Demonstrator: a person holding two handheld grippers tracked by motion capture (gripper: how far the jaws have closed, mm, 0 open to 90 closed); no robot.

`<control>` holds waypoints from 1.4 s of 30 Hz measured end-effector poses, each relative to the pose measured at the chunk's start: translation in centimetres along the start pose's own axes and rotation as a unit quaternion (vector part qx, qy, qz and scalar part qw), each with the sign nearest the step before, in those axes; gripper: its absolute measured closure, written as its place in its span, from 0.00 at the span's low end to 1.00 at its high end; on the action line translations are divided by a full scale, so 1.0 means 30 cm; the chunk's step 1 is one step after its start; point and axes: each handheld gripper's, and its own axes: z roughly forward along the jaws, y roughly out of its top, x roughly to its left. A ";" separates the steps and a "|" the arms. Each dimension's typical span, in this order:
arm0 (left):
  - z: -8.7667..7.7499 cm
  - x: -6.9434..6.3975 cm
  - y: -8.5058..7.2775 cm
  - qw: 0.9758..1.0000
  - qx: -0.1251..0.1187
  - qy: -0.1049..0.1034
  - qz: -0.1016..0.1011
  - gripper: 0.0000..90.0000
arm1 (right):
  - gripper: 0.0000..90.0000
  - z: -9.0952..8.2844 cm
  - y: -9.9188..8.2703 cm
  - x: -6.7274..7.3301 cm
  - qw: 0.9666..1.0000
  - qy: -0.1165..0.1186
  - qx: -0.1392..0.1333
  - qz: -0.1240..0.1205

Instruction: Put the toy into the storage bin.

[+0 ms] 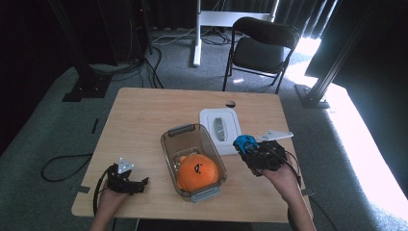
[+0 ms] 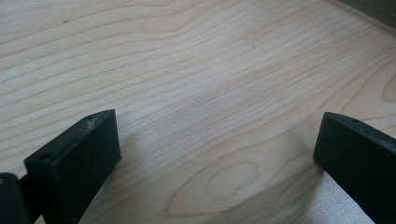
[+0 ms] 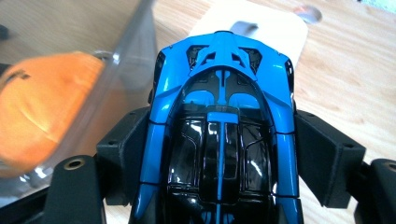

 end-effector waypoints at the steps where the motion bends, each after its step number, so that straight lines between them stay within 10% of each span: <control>1: 0.001 -0.001 0.000 1.000 -0.001 0.000 -0.001 0.01 | 0.28 0.001 0.010 0.008 1.000 0.002 0.000 -0.003; 42: 0.001 0.001 0.000 1.000 -0.001 -0.001 0.001 0.01 | 0.28 0.213 0.272 0.314 0.996 0.066 0.011 -0.056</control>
